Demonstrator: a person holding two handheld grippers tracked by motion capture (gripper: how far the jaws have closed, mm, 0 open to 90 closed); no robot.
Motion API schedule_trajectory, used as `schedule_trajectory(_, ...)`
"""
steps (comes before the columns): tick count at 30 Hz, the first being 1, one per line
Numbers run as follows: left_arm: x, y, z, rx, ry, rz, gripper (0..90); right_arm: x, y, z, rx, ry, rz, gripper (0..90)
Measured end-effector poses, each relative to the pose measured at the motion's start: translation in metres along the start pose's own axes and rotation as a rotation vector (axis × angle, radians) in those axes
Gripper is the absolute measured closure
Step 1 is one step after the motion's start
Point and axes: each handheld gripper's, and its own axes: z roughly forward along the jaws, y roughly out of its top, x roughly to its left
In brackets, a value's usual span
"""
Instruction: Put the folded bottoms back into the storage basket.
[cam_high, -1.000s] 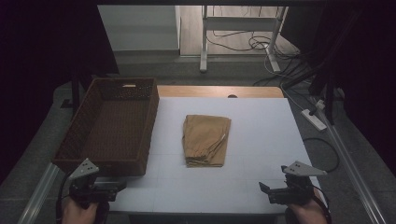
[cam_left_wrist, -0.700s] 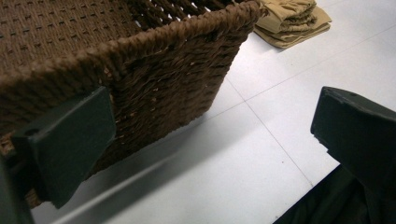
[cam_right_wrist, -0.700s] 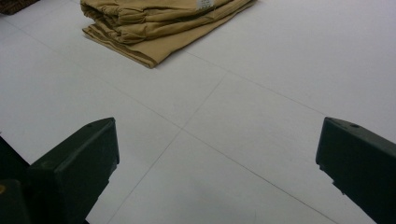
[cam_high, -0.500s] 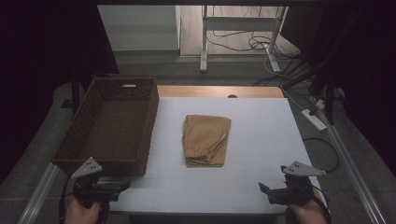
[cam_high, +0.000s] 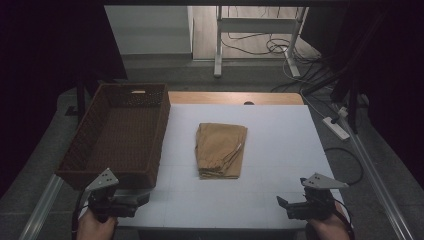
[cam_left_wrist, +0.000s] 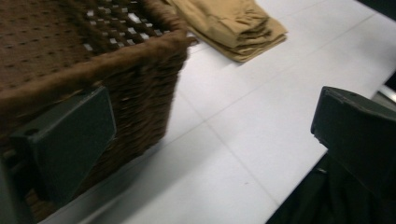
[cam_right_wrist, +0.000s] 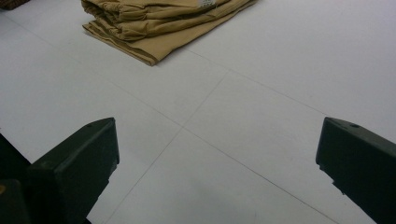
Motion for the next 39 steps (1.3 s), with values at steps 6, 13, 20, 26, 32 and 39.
schedule_trajectory(6,-0.008,0.001,0.01,0.013,-0.054,0.03,0.0,0.0,0.0,0.0,0.0,0.001,-0.004,0.2)
schedule_trajectory(13,-0.017,0.003,0.019,0.027,-0.082,0.065,0.0,0.001,0.0,0.0,-0.002,0.005,-0.009,0.2)
schedule_trajectory(20,-0.021,0.007,0.025,0.008,-0.128,0.076,0.0,0.001,0.0,0.0,-0.001,0.006,-0.011,0.2)
schedule_trajectory(26,-0.024,0.009,0.03,-0.004,-0.185,0.082,0.0,0.0,0.0,-0.001,-0.001,0.003,-0.007,0.2)
schedule_trajectory(32,-0.028,0.012,0.037,0.015,-0.178,0.071,0.0,0.001,-0.001,-0.001,-0.002,0.004,-0.008,0.2)
schedule_trajectory(39,-0.033,0.014,0.043,0.028,-0.184,0.079,0.0,0.001,-0.001,-0.001,-0.002,0.007,-0.008,0.2)
